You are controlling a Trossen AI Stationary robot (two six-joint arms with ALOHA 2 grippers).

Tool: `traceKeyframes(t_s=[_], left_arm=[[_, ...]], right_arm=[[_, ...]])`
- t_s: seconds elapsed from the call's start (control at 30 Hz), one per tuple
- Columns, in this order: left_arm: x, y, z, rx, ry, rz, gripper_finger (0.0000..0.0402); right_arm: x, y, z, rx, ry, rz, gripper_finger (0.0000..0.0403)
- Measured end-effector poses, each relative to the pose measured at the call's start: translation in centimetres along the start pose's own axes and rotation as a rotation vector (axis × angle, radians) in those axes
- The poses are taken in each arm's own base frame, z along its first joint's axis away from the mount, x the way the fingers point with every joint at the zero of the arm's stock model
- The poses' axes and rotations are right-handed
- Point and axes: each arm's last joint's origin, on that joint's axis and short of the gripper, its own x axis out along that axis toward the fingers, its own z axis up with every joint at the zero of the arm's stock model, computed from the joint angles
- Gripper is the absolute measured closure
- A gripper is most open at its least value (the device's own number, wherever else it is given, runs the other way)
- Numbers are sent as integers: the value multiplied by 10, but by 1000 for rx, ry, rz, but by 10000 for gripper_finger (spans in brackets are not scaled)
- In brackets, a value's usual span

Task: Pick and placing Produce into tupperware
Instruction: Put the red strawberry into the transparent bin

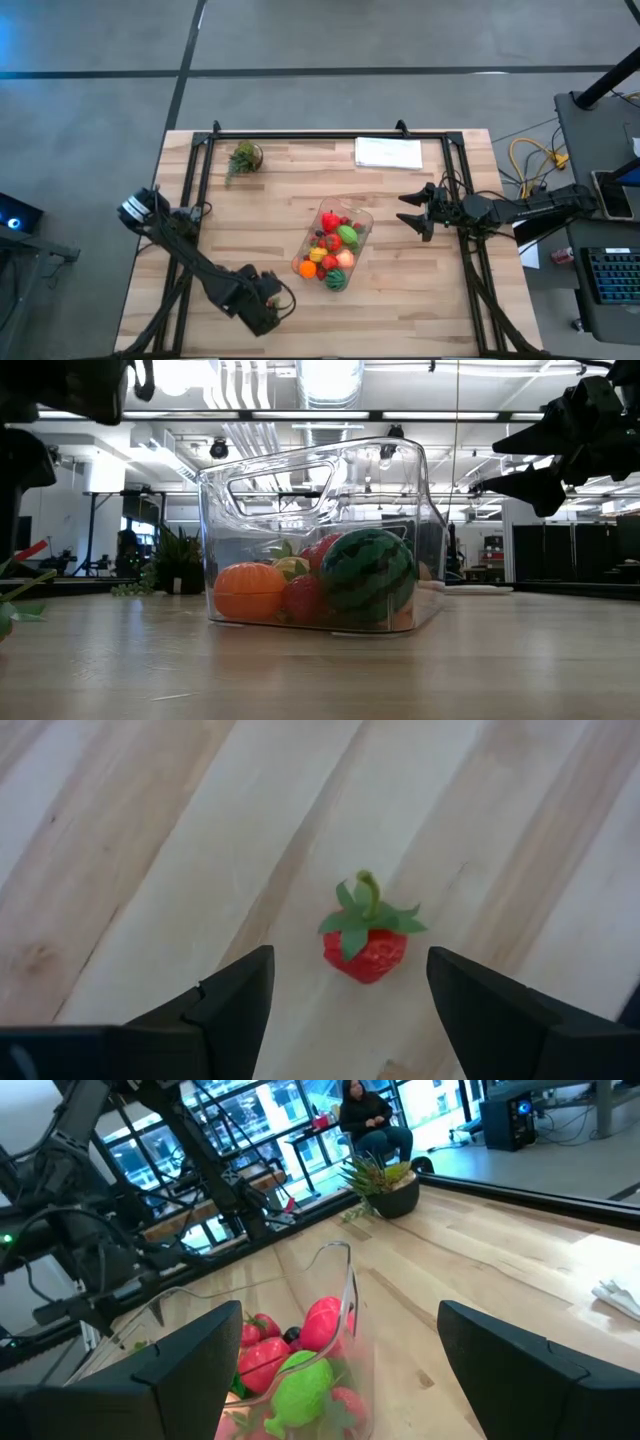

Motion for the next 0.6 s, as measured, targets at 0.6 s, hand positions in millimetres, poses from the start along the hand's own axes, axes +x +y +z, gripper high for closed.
traceKeyframes(t_s=[0.6], left_arm=[[0,-11,-46,344,-304,61,153]], right_arm=[[0,0,0,0,0,0,75]])
